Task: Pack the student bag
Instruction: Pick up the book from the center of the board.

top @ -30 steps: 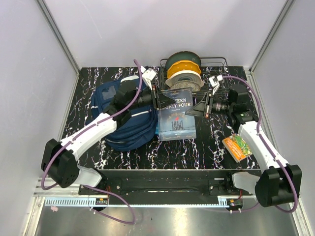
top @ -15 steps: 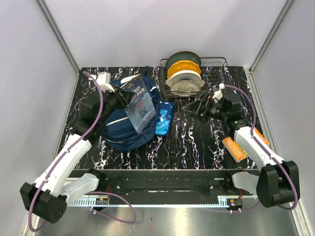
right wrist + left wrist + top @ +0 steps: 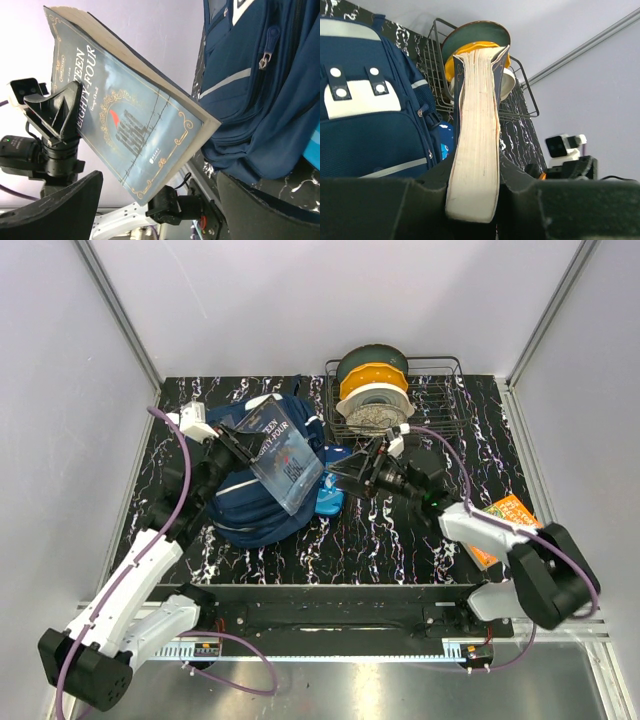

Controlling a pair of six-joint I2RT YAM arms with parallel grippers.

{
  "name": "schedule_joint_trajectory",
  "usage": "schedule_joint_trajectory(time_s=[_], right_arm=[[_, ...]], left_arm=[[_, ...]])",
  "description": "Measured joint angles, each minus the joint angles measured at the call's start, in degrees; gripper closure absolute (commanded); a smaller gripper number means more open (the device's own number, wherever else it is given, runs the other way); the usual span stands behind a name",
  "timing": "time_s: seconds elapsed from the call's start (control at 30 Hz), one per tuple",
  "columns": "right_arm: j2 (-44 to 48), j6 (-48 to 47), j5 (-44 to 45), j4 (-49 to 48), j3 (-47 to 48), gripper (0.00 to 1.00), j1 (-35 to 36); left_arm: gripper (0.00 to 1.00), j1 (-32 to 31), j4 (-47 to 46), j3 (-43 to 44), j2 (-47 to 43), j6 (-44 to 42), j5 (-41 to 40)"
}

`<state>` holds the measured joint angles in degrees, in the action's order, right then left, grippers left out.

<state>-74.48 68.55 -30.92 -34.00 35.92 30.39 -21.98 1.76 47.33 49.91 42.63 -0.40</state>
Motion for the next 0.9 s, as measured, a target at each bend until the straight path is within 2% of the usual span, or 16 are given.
schedule_joint_trajectory(time_s=[0.17,0.5,0.7,0.9], right_arm=[[-9.53,7.98,-0.09,-11.37,0.02,0.01,2.4],[-18.25,16.85,1.53,-24.3,0.07,0.03,7.63],[-19.41,18.75,2.43,-26.34,0.07,0.02,8.46],[-16.85,16.59,4.5,-22.97,0.11,0.02,8.76]], left_arm=[[1.0,0.15,-3.89,-4.04,0.02,2.91,0.7],[1.0,0.76,-12.28,-9.51,-0.22,6.97,1.75],[1.0,0.85,-12.98,-9.51,-1.27,6.8,1.73],[1.0,1.05,-13.27,-9.51,-2.27,6.73,1.79]])
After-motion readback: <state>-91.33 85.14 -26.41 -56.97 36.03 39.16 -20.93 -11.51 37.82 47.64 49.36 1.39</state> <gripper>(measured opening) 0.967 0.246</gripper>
